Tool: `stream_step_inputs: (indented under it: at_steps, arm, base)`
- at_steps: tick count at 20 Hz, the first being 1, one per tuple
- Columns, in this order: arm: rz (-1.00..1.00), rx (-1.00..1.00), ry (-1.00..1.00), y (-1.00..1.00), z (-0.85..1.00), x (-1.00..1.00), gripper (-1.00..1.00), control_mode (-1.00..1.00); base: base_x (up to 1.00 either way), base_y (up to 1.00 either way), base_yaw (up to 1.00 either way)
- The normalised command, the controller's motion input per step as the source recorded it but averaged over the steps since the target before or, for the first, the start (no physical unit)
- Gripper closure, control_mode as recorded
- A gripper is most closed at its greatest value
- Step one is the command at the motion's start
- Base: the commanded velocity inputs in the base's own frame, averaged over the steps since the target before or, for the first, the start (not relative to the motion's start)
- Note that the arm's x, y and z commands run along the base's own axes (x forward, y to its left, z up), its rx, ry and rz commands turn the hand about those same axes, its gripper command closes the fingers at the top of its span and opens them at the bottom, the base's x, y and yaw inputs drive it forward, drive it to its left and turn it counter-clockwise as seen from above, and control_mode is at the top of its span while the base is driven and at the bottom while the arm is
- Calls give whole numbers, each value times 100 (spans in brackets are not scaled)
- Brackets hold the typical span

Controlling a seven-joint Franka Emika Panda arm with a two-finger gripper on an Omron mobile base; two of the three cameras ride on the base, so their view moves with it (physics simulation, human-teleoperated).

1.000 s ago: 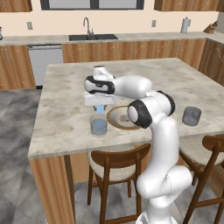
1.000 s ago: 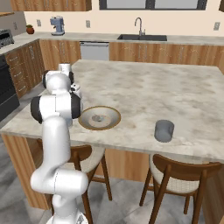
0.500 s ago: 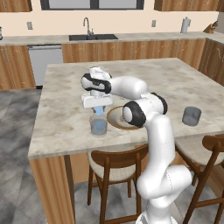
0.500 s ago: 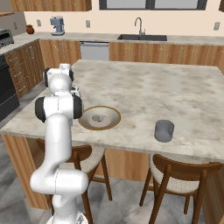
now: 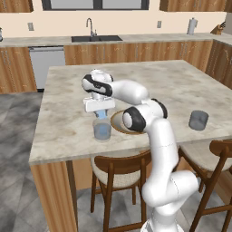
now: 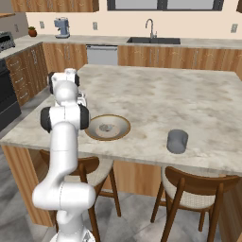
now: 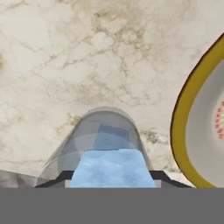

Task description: There are four ice cubes in the ice bowl. Place two ice cubes in each glass of water.

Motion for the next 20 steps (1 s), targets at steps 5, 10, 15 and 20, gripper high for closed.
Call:
stream_step_inputs:
  at_steps: [5, 10, 15, 20]
  arm:
    - [0, -1, 0, 20, -20, -12, 100, -100]
    - [0, -1, 0, -12, -14, -45, 100, -100]
    - [-2, 0, 0, -12, 0, -53, 100, -100]
    - [-8, -1, -4, -4, -1, -48, 100, -100]
  base:
    - [0, 0, 0]
    - [0, 0, 0]
    - [0, 0, 0]
    - [0, 0, 0]
